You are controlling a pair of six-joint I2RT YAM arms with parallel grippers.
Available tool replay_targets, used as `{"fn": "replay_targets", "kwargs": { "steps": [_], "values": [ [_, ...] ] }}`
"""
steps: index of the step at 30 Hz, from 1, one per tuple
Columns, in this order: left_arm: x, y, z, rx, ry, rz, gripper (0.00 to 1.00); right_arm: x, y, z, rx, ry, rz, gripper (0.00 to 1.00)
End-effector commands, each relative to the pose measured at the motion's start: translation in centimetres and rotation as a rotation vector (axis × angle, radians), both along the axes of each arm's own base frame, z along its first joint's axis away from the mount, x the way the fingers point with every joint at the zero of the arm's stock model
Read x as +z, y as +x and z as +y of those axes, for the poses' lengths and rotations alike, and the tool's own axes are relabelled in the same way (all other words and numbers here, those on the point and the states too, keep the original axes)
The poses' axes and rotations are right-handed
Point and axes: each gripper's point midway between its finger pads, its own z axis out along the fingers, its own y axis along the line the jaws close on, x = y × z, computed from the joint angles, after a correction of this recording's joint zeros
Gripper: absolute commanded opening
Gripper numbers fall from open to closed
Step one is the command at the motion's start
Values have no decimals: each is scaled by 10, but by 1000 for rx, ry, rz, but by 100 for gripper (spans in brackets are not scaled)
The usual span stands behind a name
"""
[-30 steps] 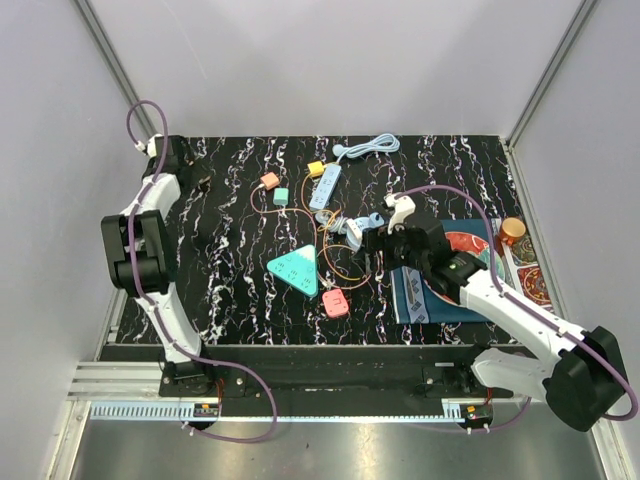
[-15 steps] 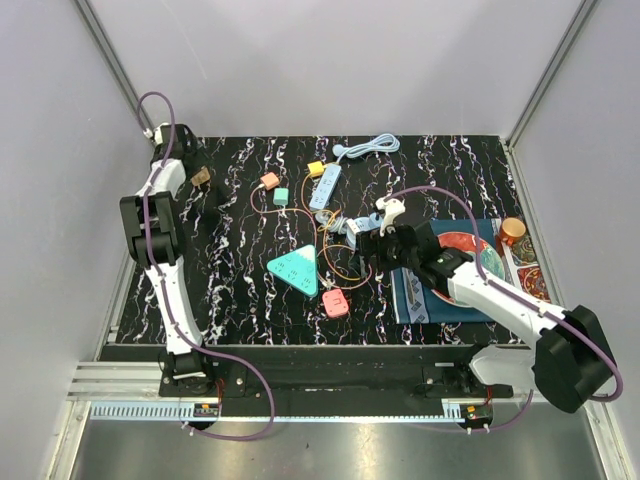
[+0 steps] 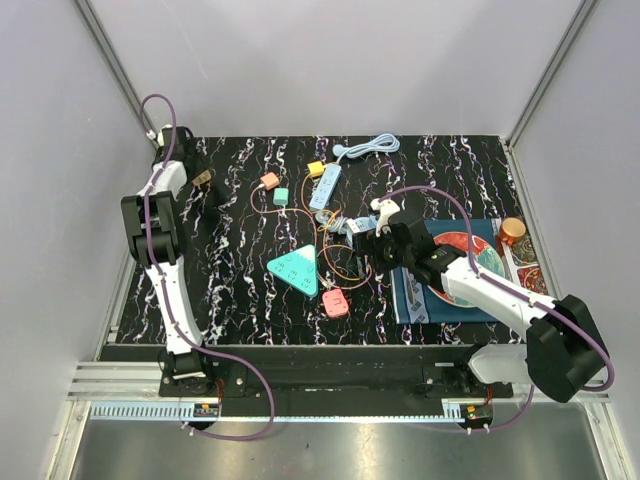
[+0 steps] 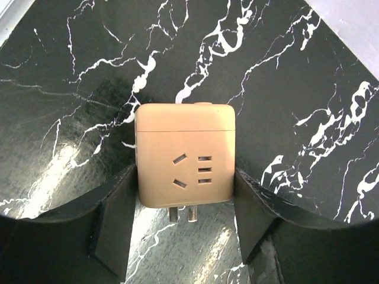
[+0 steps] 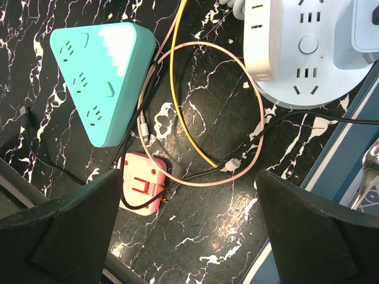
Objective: Insert the plug
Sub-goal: Pick up the plug from the center of the board.
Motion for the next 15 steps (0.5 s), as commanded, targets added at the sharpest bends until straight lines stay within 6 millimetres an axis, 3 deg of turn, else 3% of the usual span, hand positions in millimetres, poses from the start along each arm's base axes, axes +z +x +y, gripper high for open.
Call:
{"fn": "replay_targets", "kwargs": {
  "steps": [1,4,8,12,15],
  "values": [
    [41,-11,-5,-53,19,-73,36,29,9,8,14,55,-70,100],
    [59,-26,-13,-101,29,-111,26,33,4,8,14,68,-54,100],
    [83,-47,-36,-184,14,-169,24,35,-4,8,14,87,-17,100],
    [98,-77,-76,-275,-28,-207,24,29,-12,3,-6,65,45,100],
    [111,-105,-110,-353,-24,-232,23,37,-19,4,-11,88,78,100]
  ]
}}
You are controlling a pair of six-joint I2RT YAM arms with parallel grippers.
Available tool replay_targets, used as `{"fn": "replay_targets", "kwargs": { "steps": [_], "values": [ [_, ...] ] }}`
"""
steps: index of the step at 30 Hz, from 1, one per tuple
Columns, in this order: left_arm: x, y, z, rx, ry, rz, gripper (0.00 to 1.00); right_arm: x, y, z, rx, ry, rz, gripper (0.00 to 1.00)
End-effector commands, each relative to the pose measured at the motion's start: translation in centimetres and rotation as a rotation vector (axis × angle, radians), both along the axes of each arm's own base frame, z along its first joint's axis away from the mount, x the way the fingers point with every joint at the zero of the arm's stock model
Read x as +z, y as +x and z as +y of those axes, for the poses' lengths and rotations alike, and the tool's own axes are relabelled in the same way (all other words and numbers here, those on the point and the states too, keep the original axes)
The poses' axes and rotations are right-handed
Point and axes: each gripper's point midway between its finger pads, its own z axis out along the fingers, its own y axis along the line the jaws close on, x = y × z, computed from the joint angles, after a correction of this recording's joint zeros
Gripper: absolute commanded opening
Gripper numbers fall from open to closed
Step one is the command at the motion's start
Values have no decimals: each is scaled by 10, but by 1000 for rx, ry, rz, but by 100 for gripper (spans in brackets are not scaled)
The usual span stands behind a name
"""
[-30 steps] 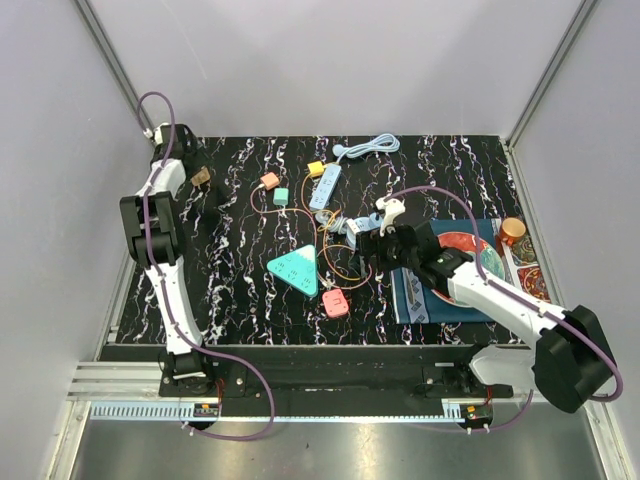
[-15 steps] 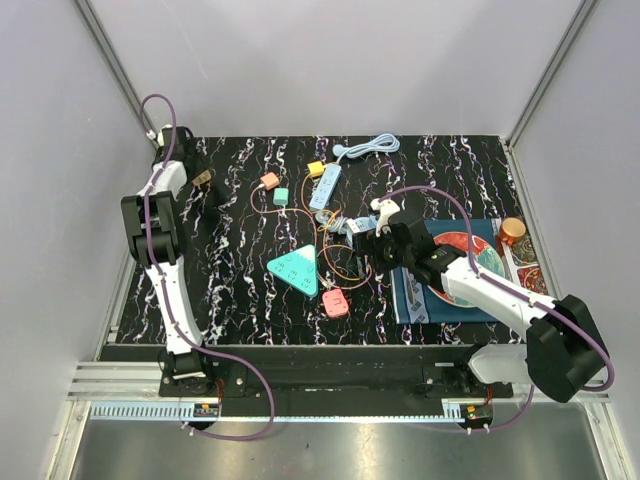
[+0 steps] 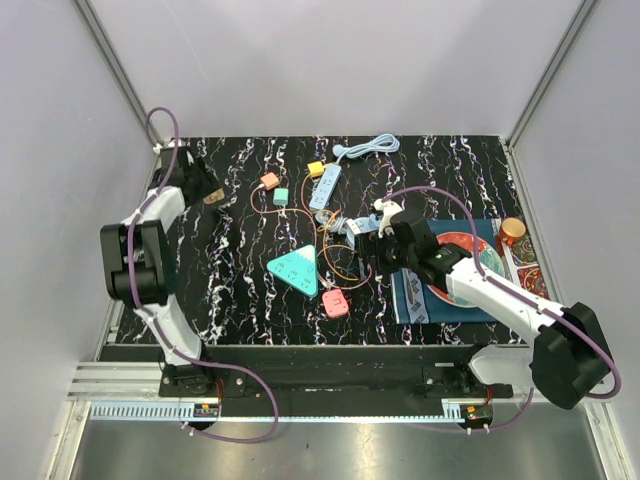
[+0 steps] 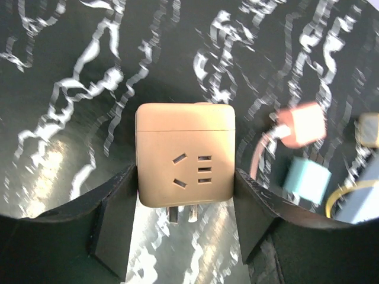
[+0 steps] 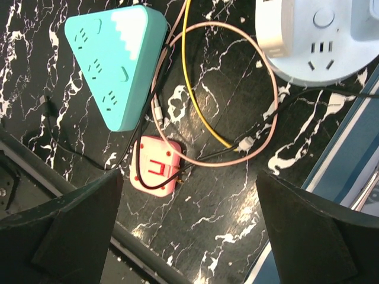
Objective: Insert the plug
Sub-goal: Pick up the plug from the center of the board.
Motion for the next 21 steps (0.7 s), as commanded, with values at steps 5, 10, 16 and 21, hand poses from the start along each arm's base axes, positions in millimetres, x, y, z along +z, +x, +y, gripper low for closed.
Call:
{"fn": "replay_targets", "kwargs": {
  "steps": [5,10,16,21],
  "values": [
    [99,-60,-98,-279,44,-263,23,55,-15,6,-19,123,36,100],
    [129,-118,-160,-482,57,-355,23,81,-23,12,-4,188,59,99],
    [141,-182,-201,-650,37,-435,23,118,-29,18,6,282,42,100],
    [146,-220,-223,-696,-18,-478,23,137,-28,28,-30,379,74,100]
  ]
}}
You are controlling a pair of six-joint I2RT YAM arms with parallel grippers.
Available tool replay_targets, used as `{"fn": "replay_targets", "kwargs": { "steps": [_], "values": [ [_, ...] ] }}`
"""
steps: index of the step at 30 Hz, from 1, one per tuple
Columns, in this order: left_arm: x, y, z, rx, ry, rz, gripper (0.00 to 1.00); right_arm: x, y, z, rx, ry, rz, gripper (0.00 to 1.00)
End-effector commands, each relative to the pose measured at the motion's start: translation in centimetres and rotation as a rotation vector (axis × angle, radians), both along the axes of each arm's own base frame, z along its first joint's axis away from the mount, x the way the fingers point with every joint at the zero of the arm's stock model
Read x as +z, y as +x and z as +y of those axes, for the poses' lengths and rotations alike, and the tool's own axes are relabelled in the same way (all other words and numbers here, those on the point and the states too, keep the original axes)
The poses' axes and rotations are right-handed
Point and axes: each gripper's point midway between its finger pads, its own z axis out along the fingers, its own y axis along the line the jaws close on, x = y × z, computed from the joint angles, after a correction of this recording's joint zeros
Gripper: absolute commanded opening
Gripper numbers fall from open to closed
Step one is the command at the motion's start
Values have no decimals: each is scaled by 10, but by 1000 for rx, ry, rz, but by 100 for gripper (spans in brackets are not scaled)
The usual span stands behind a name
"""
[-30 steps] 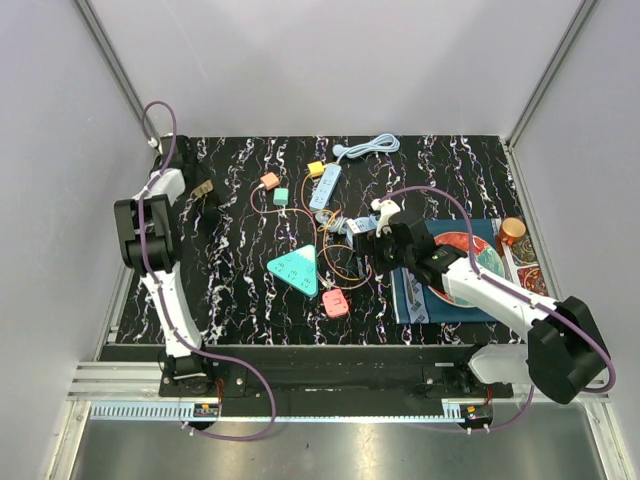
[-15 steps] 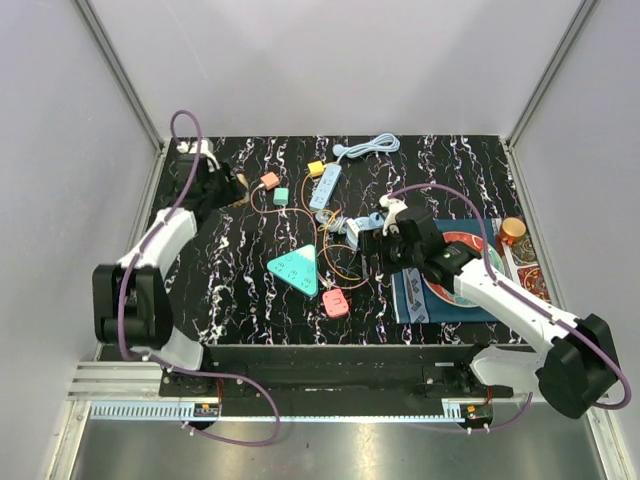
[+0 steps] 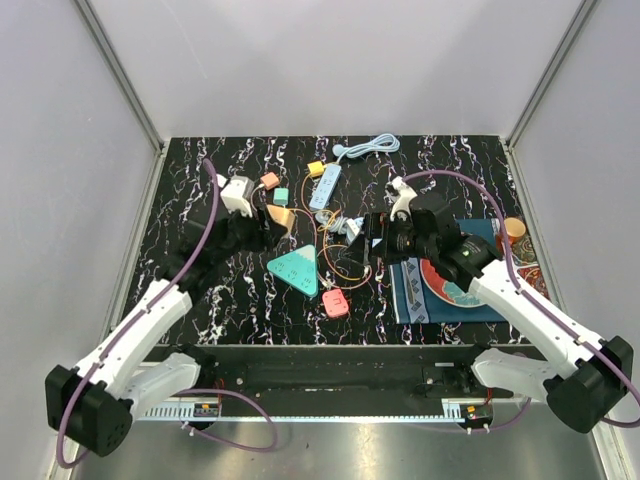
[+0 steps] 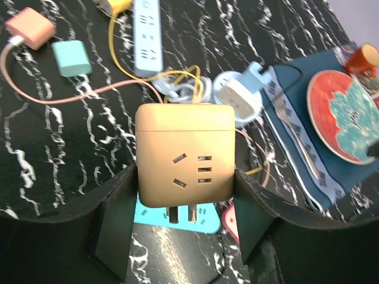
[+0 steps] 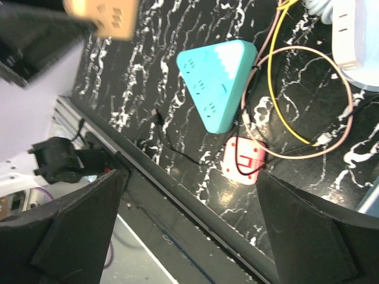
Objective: Insert the plug
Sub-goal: Pick up the plug from the center of the board, then adjust the plug.
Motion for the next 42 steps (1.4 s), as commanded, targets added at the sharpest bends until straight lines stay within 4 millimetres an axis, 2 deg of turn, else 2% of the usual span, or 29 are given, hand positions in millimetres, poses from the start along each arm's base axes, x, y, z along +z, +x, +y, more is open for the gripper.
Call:
{"fn": "replay_targets", "kwargs": {
  "steps": [1,2,4,5,6,11,17,20,22,30,33,37,42],
  "values": [
    [22,-19,-17,-29,-79,-75,23,40,1,13,-31,153,8,99],
    [25,-27,-26,-55,-96,-83,23,50,6,17,-39,197,-18,100],
    [27,-31,-31,-37,-135,-87,23,49,10,18,-89,255,0,100],
    [30,-37,-38,-56,-152,-93,23,63,16,21,-99,317,-48,100],
    [29,-38,-40,-49,-159,-94,23,58,17,22,-128,352,-17,100],
    [33,-49,-62,-82,-185,-103,23,74,30,30,-166,482,-44,100],
    [30,-55,-81,-126,-155,-100,23,66,33,52,-101,541,20,100],
    [37,-58,-89,-146,-168,-126,23,59,33,57,-92,534,32,100],
    [36,-58,-90,-149,-158,-130,23,57,34,58,-92,523,31,100],
    [42,-59,-92,-132,-171,-150,23,24,35,63,-127,451,111,100],
    [44,-57,-92,-120,-181,-151,23,25,30,72,-104,468,110,98],
    [44,-56,-93,-112,-190,-151,23,28,27,79,-87,508,113,91],
    [49,-55,-92,-91,-218,-158,23,19,21,89,-66,499,136,89]
  ]
}}
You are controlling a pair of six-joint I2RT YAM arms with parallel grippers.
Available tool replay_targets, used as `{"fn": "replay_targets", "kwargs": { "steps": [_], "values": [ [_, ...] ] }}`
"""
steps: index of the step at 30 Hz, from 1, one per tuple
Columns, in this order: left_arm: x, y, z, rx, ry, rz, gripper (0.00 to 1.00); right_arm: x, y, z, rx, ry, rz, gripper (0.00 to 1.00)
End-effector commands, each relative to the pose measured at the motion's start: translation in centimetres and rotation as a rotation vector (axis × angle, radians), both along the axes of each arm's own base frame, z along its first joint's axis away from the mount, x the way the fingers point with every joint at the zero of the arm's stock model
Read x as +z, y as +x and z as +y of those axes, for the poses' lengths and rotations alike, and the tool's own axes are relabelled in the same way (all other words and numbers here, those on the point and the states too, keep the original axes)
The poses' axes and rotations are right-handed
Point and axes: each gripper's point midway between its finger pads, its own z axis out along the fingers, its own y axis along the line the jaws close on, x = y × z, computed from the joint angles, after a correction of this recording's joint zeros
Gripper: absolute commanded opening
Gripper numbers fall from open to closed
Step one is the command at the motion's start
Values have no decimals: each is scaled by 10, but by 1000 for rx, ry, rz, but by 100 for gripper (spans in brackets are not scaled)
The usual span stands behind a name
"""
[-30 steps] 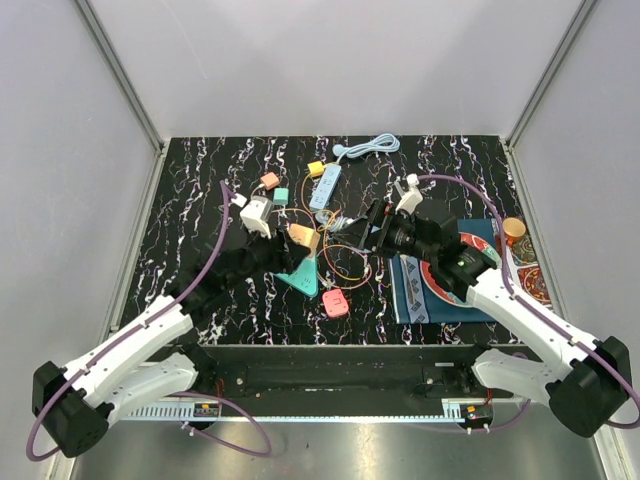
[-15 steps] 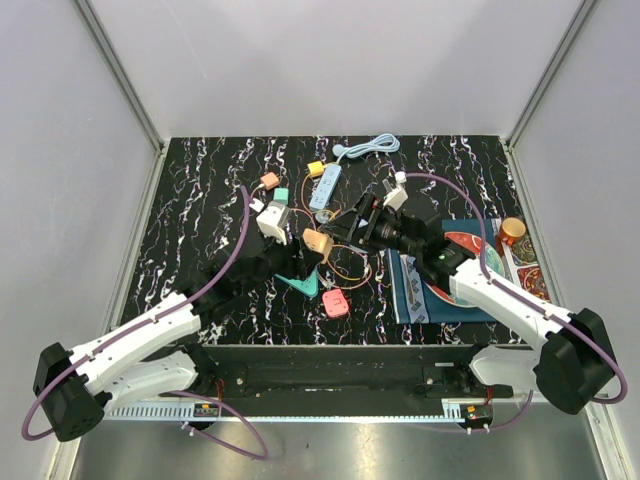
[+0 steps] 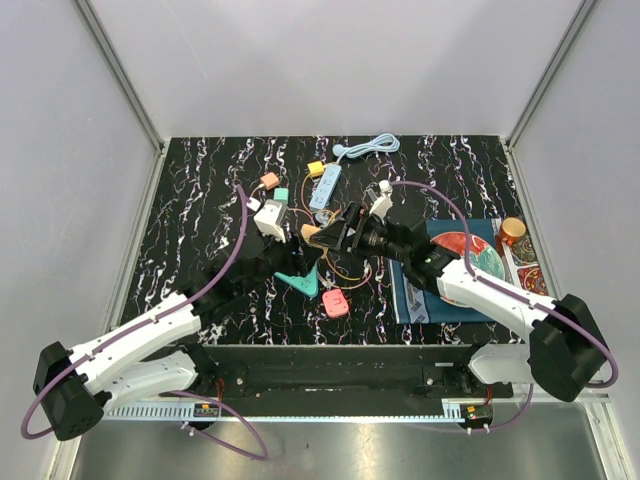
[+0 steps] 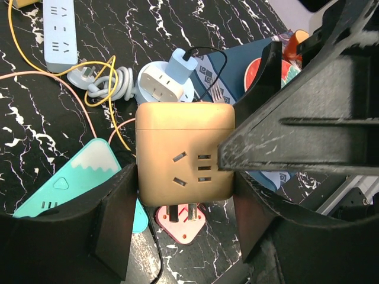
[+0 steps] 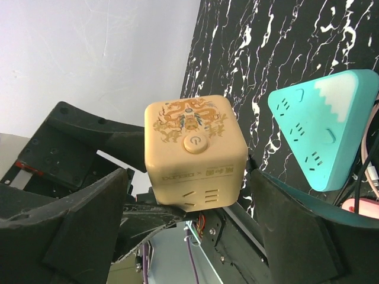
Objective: Insert the plug
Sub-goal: Adjust the plug.
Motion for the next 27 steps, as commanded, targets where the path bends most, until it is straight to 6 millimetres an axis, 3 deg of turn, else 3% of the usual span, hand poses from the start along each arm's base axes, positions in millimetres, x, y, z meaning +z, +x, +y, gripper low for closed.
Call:
{"fn": "replay_targets", "kwargs": {
  "steps": [1,4,7,9,11,12,16,17,18,19,21,22,23,25,27],
  "values": [
    [49,11,-7,38,-145,-105,23,10,-1,11,13,52,-35,88],
    [49,10,-6,42,-152,-104,23,8,-1,13,17,57,-31,82],
    [49,9,-5,46,-158,-104,23,11,-3,16,36,73,-42,69],
    [47,9,-5,43,-153,-101,24,12,-4,16,43,81,-47,52],
    [45,8,-5,38,-148,-95,34,15,-4,15,45,84,-64,38],
    [44,7,-5,35,-138,-91,40,15,-4,15,47,82,-72,26],
    [46,5,3,43,-96,-101,61,19,-8,9,52,48,-119,6],
    [50,6,5,47,-90,-112,73,19,-7,7,51,28,-147,3],
    [42,3,10,42,-39,-102,78,20,-7,6,50,15,-163,1],
    [50,3,13,44,-34,-117,84,20,-10,3,53,-2,-177,0],
    [46,-1,22,33,36,-119,96,16,-10,-3,51,-53,-209,0],
    [55,0,25,34,47,-133,99,20,-10,-6,55,-72,-251,0],
    [48,-4,30,12,107,-127,99,20,-11,-8,60,-88,-266,0],
    [62,-9,34,-28,128,-157,99,21,-14,-12,84,-135,-321,0],
    [60,-14,42,-74,192,-167,99,18,-20,-15,130,-173,-358,0]
  ]
}}
